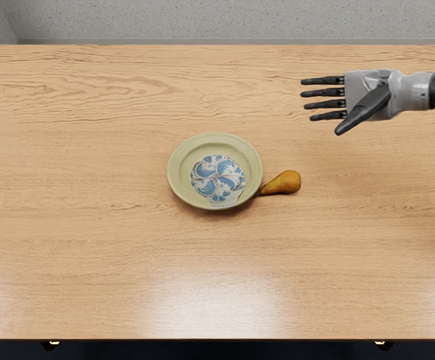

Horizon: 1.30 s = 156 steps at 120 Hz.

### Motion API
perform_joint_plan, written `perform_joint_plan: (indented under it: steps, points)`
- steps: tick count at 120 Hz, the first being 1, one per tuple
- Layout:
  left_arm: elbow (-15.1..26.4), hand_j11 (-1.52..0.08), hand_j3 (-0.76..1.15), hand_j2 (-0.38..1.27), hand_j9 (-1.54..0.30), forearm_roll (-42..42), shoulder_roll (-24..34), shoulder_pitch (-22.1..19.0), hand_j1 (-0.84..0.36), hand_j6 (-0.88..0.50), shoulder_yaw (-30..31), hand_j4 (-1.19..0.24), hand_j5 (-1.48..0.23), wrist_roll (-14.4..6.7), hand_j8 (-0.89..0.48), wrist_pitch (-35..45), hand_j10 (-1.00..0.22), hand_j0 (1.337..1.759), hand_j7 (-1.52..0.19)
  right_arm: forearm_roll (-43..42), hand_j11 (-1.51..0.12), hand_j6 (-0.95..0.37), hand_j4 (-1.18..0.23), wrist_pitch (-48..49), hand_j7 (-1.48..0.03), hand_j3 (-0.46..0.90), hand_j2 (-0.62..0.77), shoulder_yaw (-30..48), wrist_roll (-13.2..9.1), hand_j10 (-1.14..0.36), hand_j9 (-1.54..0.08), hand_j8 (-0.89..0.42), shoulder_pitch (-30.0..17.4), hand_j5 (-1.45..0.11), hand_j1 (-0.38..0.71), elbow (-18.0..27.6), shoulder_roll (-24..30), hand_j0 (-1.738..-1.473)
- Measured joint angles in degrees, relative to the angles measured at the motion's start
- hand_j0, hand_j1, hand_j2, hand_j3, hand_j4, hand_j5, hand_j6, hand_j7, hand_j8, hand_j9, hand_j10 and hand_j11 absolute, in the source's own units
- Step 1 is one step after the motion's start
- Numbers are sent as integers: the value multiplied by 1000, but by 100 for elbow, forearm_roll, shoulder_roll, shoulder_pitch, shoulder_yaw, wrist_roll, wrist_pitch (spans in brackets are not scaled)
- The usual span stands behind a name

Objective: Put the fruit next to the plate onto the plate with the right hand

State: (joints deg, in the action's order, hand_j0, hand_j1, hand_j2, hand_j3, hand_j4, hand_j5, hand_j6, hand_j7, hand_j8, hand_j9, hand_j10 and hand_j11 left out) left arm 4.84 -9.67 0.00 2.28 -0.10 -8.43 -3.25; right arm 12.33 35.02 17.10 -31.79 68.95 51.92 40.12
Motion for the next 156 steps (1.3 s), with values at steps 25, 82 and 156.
perform_joint_plan:
  steps: [25, 82, 156]
  points:
    - [0, -27, 0, 4, -27, 0, 0, 0, 325, -21, 0, -21, -27, 0, -21, 0, -21, 1658, -27, 3, 0, 2, 0, 0, 0, 0, 0, 32, 2, 1, 0, 1, 5, 0, -349, 0, -11, -1658]
    - [0, -27, 0, 4, -27, 0, 0, 0, 325, -21, 0, -21, -27, 0, -21, 1, -21, 1658, -27, -4061, 0, -1, -1, -1, 0, 0, 0, 886, 341, -1, 0, -1, 35, 0, -349, 1007, 175, -1658]
    - [0, -27, 0, 4, -27, 0, 0, 0, 325, -21, 0, -21, -27, 0, -21, 0, -21, 1658, -27, -5768, -40, -36, -34, -2592, -40, 0, -5, 229, 357, -34, -41, -35, -432, -41, -313, 3213, 452, -1658]
